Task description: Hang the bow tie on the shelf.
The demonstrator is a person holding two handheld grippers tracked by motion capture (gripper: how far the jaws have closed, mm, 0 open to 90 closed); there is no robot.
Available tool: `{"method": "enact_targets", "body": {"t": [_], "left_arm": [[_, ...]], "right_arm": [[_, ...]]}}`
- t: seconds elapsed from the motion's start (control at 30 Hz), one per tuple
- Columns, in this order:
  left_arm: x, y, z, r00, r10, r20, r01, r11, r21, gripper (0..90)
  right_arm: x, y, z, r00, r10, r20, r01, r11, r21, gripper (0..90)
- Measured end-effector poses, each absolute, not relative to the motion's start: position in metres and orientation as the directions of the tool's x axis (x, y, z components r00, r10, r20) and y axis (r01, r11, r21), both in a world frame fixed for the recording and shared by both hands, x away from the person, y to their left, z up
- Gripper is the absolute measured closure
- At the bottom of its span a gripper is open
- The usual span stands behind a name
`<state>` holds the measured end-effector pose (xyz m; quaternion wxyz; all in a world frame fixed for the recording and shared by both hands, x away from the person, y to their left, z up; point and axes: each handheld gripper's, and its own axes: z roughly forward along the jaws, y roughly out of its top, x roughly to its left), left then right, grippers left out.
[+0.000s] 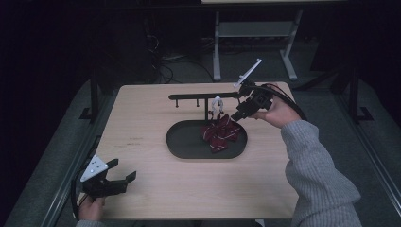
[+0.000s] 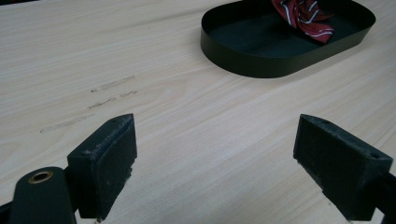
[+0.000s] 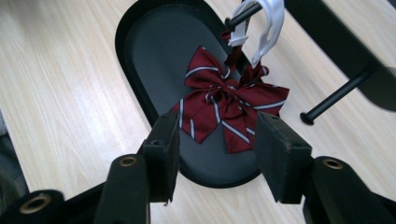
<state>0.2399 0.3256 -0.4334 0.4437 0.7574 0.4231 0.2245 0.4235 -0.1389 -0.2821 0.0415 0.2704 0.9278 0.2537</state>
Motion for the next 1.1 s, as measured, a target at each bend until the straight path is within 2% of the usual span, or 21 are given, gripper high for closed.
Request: {"method": "enact_targets", "body": {"t": [0.8,1.1], "left_arm": [[0.240,0.325,-0.434,0.541,0.840,-0.034,0.443,-0.251,0.860,13.0],[0.239,0.325,-0.433,0.540,0.841,-0.034,0.442,-0.249,0.862,13.0]], "right_arm": [[0.401,-0.153,-0.301,-0.836,0.542,0.087,0.503,0.695,0.514,38.4],[0.391,-0.161,-0.309,-0.830,0.550,0.097,0.513,0.682,0.521,37.9]]}}
